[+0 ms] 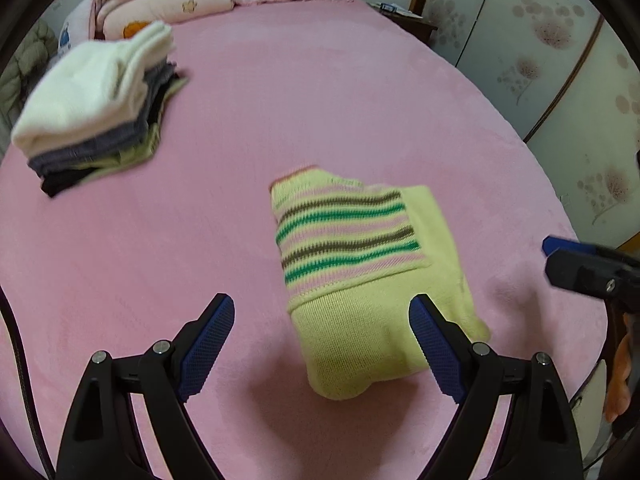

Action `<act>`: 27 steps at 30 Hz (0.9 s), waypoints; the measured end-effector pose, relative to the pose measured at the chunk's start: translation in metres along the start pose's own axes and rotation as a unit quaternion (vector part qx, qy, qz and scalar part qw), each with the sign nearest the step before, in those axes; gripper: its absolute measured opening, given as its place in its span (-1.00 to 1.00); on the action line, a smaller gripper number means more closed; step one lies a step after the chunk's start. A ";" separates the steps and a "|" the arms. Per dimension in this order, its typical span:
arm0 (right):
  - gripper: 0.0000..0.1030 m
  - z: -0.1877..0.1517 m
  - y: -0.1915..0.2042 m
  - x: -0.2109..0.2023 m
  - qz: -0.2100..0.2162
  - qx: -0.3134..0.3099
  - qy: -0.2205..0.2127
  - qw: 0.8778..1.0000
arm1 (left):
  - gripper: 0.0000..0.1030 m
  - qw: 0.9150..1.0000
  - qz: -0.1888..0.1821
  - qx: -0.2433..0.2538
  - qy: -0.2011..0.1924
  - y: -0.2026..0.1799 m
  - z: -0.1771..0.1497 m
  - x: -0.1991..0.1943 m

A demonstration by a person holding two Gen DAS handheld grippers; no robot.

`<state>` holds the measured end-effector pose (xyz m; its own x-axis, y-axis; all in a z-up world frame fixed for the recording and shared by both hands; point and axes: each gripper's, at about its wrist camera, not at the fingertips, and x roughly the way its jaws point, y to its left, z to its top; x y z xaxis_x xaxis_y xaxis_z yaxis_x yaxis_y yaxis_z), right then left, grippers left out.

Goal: Fold large clothes
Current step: 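Open the right gripper and withdraw from the folded bundle, then grasp the folded cardigan bundle with both grippers and lift it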

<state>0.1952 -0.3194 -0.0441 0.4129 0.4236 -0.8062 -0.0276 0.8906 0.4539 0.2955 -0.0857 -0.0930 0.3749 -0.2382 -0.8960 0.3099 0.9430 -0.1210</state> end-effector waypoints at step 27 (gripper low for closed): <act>0.78 -0.018 -0.063 0.130 0.084 0.100 0.074 0.989 | 0.71 0.983 -0.136 -0.096 0.078 0.043 -0.006 0.111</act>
<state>0.2344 -0.3175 -0.1839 0.2788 0.5960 -0.7530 0.1017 0.7614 0.6403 0.3449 -0.0703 -0.1999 0.1569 -0.4636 -0.8720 0.2047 0.8791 -0.4306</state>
